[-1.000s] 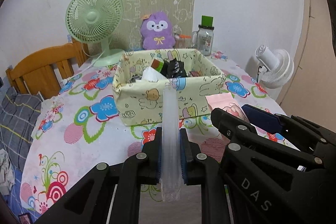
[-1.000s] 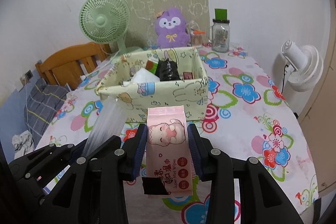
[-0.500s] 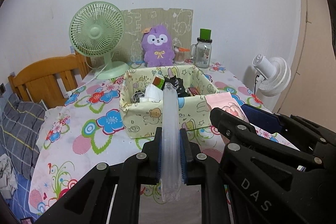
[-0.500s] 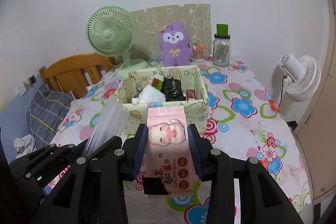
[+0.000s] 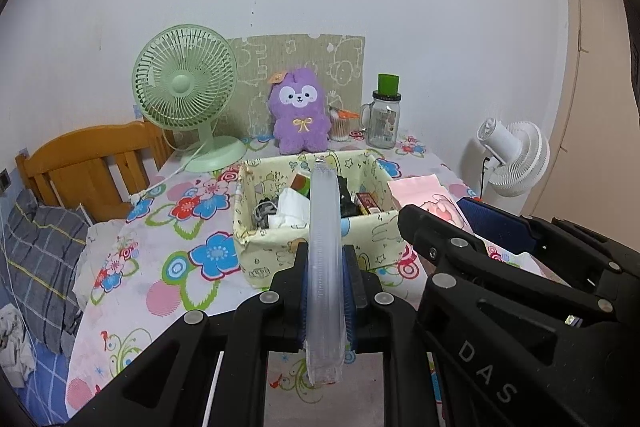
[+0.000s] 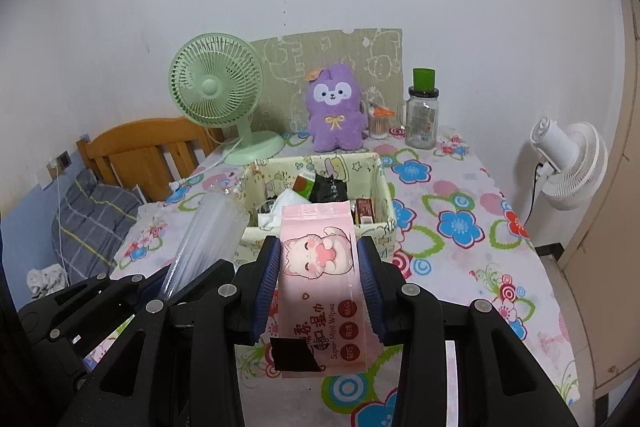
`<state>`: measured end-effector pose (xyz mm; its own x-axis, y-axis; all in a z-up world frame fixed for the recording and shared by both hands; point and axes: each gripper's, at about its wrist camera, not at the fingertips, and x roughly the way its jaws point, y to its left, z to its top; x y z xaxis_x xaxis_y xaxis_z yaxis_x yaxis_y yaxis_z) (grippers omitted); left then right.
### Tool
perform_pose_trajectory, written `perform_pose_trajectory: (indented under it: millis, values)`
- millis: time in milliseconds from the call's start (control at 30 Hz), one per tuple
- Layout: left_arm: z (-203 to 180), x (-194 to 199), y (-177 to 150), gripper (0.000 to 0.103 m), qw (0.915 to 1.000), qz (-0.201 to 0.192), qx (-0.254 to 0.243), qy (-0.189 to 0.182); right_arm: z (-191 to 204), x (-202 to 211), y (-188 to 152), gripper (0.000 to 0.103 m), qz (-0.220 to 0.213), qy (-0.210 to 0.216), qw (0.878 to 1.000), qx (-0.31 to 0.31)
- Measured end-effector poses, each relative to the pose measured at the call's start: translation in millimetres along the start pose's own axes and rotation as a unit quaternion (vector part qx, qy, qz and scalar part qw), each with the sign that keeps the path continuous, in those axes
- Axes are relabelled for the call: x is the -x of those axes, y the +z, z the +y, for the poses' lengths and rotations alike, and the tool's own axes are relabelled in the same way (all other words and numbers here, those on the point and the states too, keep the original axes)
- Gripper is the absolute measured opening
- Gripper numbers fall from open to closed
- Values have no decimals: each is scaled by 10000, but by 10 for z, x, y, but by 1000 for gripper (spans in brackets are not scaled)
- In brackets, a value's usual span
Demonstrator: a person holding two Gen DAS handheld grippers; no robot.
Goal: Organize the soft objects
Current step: 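Lift the pink card and clear pack with both tools over the fabric box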
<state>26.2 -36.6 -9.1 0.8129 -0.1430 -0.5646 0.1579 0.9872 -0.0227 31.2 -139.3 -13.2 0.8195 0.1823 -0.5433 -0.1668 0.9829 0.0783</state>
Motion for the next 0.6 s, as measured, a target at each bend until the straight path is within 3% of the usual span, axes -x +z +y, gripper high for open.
perform_pose_trajectory:
  millis: [600]
  values:
    - [114,-184,302,12,10000,-39,10,33,9,-187,282,43,-59,41,10000,43]
